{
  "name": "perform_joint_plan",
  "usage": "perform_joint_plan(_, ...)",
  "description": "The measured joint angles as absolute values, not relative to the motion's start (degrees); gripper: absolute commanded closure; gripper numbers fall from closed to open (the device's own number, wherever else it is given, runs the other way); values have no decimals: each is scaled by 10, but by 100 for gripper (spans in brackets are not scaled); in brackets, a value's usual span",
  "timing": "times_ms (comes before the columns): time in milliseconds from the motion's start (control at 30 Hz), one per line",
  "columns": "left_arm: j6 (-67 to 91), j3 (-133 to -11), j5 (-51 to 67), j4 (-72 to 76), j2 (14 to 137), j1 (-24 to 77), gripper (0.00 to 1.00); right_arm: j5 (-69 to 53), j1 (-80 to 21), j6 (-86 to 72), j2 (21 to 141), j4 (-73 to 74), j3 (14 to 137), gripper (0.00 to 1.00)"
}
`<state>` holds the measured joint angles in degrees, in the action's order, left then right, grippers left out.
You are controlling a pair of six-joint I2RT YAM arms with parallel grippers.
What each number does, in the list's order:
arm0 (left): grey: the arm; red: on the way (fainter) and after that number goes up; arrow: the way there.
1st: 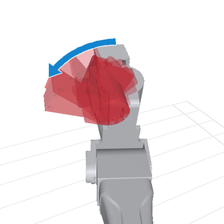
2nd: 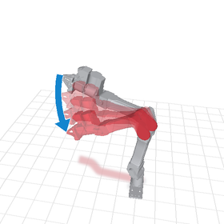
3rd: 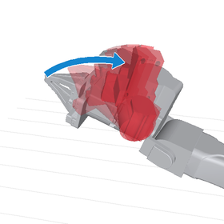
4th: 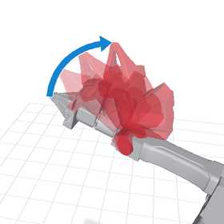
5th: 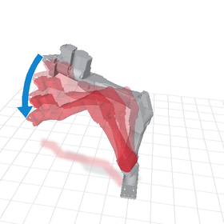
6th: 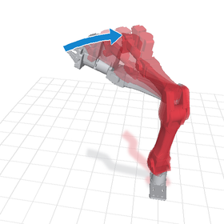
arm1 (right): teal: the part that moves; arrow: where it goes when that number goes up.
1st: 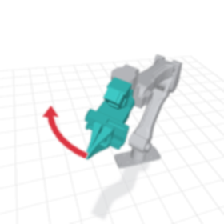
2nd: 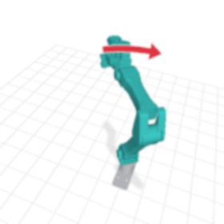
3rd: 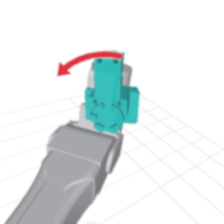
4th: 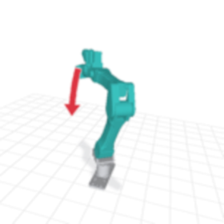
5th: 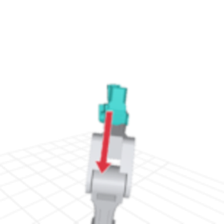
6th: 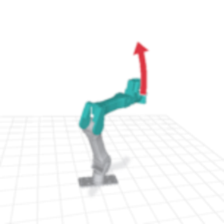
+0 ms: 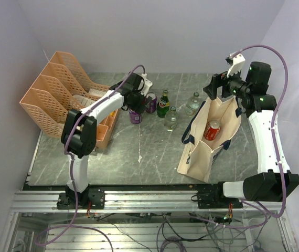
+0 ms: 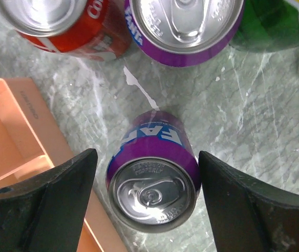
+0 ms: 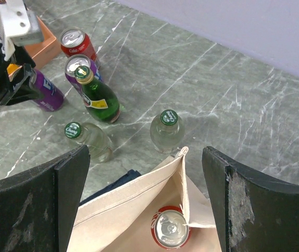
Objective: Place the beverage into the canvas bag
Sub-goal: Move the drink to the center of the board.
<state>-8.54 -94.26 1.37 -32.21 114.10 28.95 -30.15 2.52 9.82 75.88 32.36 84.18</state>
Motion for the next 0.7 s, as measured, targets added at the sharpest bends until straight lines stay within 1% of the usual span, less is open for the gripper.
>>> perform_joint_plan(167,-87,-946,40,-335,1154,289,48,-302,25,98,759,324,841,12)
perform_joint_plan(233,-95,-946,49,-337,1154,290,54,-302,25,98,759,324,841,12)
perform_joint_plan(300,-105,-940,60,-336,1149,291,55,-302,25,98,759,324,839,12)
perform_joint_plan(467,-143,-875,77,-336,1100,309,55,-303,25,98,759,323,831,12)
perform_joint_plan(700,-213,-785,79,-338,1027,428,55,-304,25,96,759,324,826,12)
